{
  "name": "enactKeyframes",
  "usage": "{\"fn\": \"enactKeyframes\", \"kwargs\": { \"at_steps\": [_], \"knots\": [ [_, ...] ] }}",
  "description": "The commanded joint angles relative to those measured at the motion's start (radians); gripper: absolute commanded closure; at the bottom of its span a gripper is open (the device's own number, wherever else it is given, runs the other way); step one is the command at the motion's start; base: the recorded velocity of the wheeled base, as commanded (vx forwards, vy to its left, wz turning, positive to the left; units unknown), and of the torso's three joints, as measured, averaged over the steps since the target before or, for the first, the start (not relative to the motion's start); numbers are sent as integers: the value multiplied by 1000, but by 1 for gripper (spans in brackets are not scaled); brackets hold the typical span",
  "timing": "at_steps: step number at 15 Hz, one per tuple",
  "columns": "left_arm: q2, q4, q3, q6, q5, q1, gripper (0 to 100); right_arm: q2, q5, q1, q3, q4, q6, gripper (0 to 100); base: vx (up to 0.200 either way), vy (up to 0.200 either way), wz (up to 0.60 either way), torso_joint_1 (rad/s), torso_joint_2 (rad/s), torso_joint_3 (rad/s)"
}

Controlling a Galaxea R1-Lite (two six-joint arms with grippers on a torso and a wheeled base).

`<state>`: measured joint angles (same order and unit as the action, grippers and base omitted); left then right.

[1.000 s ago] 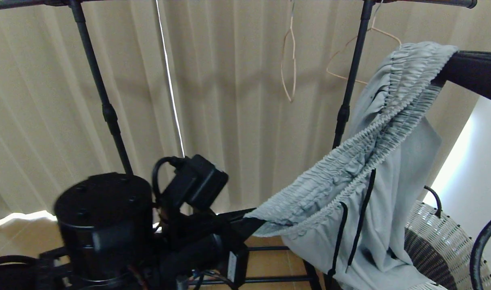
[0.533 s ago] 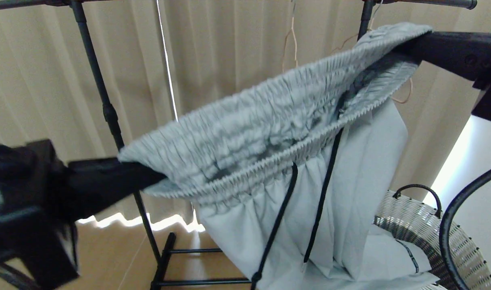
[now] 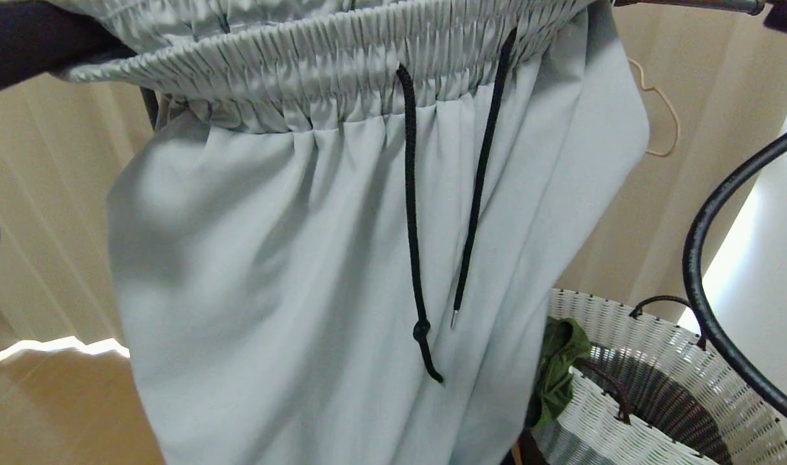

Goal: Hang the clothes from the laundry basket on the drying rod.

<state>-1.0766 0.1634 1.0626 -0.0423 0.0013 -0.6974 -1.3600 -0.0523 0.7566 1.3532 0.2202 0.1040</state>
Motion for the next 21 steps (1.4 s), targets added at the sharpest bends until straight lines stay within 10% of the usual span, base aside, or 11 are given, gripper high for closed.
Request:
{"fn": "enactKeyframes", "kwargs": {
  "at_steps": [1,6,11,21],
  "knots": [
    [-89,1,42,2,0,7,100,-16,-4,-3,-6,-4,0,100,0,0,0,0,0,0],
    [-318,-41,114,58,23,44,100,5,-63,-137,-206,5,-1,100,0,0,0,0,0,0],
    [-493,-87,211,67,287,59,100,42,-64,-237,-292,7,-26,100,0,0,0,0,0,0],
    [-419,-79,198,81,201,36,100,-4,-63,-309,-261,56,-86,100,0,0,0,0,0,0]
  ]
}}
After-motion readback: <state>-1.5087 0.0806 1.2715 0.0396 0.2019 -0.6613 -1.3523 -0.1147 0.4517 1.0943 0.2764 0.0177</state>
